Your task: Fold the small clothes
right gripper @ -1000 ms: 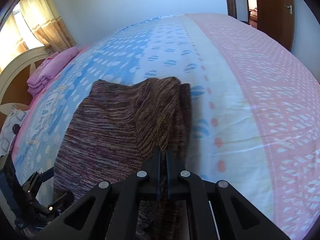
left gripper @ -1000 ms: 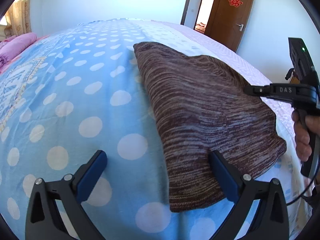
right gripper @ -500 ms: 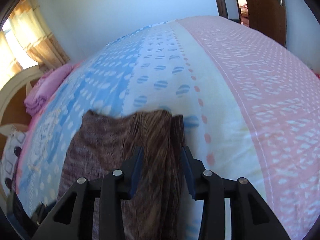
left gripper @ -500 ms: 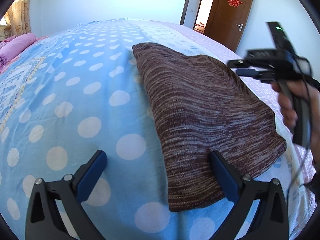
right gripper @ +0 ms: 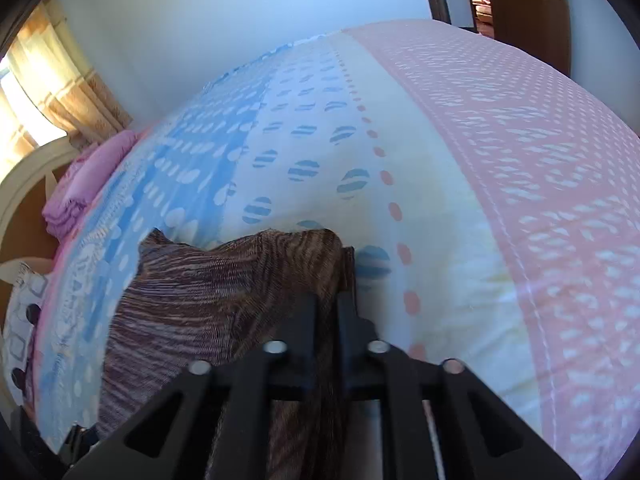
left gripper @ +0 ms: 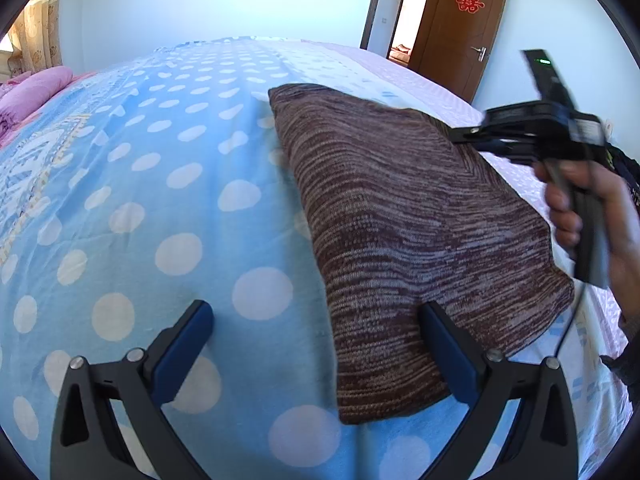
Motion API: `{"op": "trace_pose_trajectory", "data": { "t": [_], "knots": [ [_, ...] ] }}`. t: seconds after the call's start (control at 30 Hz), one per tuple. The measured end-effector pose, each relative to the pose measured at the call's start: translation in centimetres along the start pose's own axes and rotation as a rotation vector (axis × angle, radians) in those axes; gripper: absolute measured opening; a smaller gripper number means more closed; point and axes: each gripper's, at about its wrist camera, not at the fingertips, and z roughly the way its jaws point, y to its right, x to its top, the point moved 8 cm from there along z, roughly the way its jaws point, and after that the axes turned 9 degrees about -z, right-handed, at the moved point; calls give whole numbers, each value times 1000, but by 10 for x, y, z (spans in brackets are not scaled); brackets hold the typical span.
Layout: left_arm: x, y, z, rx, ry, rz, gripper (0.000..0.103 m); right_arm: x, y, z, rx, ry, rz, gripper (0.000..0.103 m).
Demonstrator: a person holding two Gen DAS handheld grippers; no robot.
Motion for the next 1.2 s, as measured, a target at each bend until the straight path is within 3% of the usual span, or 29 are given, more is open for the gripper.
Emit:
{"op": "trace_pose_trajectory", "data": {
  "t": [0.03,0.07,0.2,0.3,0.43,0.6,0.63,0.77,0.87,0.97,1.03,1.13,1.2],
  "knots": [
    [0,0,0,-3,0,-3,103,-4,-1,-13,26,16,16,31],
    [0,0,0,-5,1,-4,103,-6,-3,-21,41,30,19,33],
    [1,-1,-1,-19,4,-14,103,-41,-18,-71,66,47,-40,33],
    [5,-11,-9,-56,40,-81,103,-76,-28,-100,80,38,-63,33],
    [8,-27,-10,-85,53,-191,103,-115,-44,-114,116,14,-78,33],
    [7,-19,-7,-35,51,-136,103,-147,-51,-97,74,-64,-85,31],
    [7,-18,-7,-30,52,-129,103,-149,-52,-97,64,-64,-97,6],
    [4,-17,-6,-25,38,-109,103,-146,-56,-115,-19,-8,-180,2],
    [2,-13,0,6,13,-75,103,-150,-47,-118,-36,-16,-172,2],
    [1,-9,2,46,7,-37,103,-162,-41,-92,-32,-97,-181,3],
    [0,-12,2,37,5,-47,103,-157,-38,-97,-34,-64,-166,5],
    [0,-11,2,43,9,-43,103,-144,-35,-115,-69,10,-132,28],
    [0,-11,2,39,9,-46,103,-129,-47,-130,-81,95,-170,29]
  ]
}}
